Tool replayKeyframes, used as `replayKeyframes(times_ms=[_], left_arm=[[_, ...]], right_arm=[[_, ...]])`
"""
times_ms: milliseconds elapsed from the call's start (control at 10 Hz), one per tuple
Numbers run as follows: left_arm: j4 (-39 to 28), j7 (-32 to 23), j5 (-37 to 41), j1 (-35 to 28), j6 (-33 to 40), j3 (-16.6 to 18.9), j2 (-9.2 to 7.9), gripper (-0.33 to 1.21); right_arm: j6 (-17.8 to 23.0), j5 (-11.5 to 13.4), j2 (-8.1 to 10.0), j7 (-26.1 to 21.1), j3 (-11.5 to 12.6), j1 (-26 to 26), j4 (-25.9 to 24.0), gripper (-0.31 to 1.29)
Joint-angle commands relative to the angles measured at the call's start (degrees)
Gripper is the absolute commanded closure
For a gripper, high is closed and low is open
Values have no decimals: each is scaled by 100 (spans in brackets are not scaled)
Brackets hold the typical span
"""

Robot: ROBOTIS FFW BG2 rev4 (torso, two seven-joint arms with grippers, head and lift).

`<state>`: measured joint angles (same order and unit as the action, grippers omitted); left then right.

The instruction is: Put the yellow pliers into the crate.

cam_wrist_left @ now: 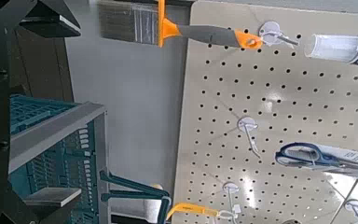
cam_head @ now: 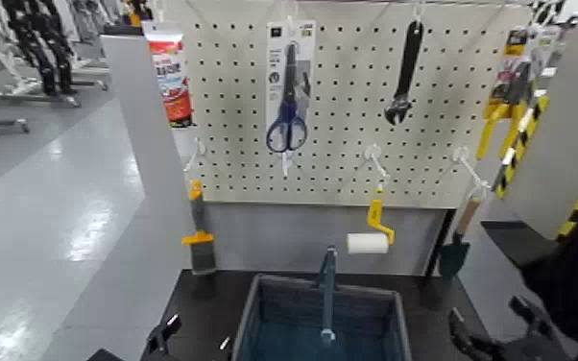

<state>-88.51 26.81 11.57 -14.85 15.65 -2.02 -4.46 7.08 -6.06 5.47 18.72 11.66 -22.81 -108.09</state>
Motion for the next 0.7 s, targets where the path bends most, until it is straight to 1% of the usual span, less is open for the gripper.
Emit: replayKeyframes(times_ms=[100, 200, 300, 500, 700], left_arm=[[0, 0, -5, 17, -18, -18, -2, 10], [0, 0, -5, 26, -36, -27, -2, 10], [9, 0, -5, 35, -45, -44, -2, 10], [26, 0, -5, 53, -53, -62, -2, 10], [35, 0, 4, 70, -71, -70, -2, 10]], right_arm=[[-787, -62, 104, 413, 530, 338, -424, 15], [-1007, -98, 156, 536, 741, 497, -538, 15], [-1279, -229, 306, 571, 908, 646, -643, 15], [-1807, -519, 605, 729, 1145, 1033, -705, 14], [-2211, -730, 930, 800, 1216, 1437, -687, 13]])
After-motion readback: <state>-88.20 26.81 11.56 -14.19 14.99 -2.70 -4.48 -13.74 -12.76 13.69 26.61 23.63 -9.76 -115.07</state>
